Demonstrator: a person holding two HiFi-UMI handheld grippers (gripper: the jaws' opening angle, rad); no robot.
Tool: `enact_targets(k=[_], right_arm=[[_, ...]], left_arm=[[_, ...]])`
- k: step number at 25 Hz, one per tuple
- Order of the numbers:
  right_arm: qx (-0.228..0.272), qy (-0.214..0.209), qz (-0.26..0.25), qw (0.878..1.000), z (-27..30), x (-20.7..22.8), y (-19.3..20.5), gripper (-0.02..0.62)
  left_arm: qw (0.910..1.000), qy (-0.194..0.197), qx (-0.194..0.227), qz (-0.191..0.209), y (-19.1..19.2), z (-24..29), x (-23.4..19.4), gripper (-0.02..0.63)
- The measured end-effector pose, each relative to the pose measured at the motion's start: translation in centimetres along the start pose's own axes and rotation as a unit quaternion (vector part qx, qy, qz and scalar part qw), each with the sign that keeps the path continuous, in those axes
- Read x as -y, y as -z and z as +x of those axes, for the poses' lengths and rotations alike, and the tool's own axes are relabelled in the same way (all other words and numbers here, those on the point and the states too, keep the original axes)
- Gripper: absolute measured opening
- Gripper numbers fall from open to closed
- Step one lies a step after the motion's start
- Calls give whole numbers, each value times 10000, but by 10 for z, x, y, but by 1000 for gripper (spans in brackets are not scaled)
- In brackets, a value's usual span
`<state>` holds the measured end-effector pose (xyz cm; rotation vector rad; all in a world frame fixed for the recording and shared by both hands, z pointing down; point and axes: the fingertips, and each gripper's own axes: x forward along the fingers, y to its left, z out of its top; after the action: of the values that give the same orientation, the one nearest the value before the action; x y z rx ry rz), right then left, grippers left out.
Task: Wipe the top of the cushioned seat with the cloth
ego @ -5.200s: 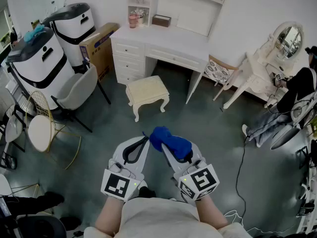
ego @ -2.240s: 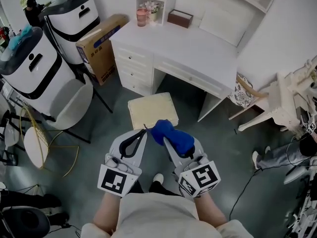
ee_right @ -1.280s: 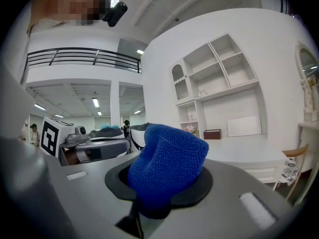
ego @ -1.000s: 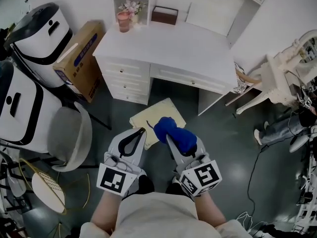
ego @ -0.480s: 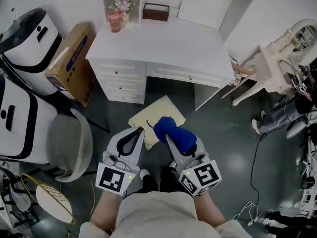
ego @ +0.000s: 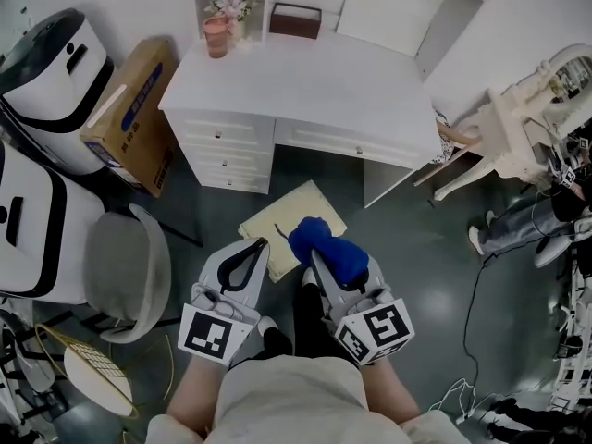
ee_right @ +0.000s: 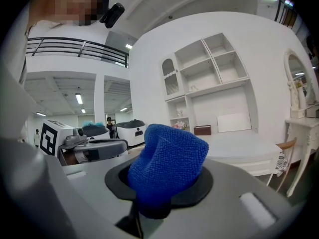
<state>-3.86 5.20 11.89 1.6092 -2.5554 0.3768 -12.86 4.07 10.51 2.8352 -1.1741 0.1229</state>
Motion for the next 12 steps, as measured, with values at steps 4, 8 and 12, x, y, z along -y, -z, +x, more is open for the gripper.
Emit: enact_targets(k=[4,8,12], right_arm=[[-34,-68,6,10000,17,17,-3,118],[-84,-149,8,9999,35,34,-5,118],[-140,-262,21,9996,53,55,-7,118]], left_arm=[[9999,-133,-44,-15,1,17,-13,0],[9997,-237,-45,-45,2,36,-25,0],[9993,-338,-91,-93,5,60,-32,0]])
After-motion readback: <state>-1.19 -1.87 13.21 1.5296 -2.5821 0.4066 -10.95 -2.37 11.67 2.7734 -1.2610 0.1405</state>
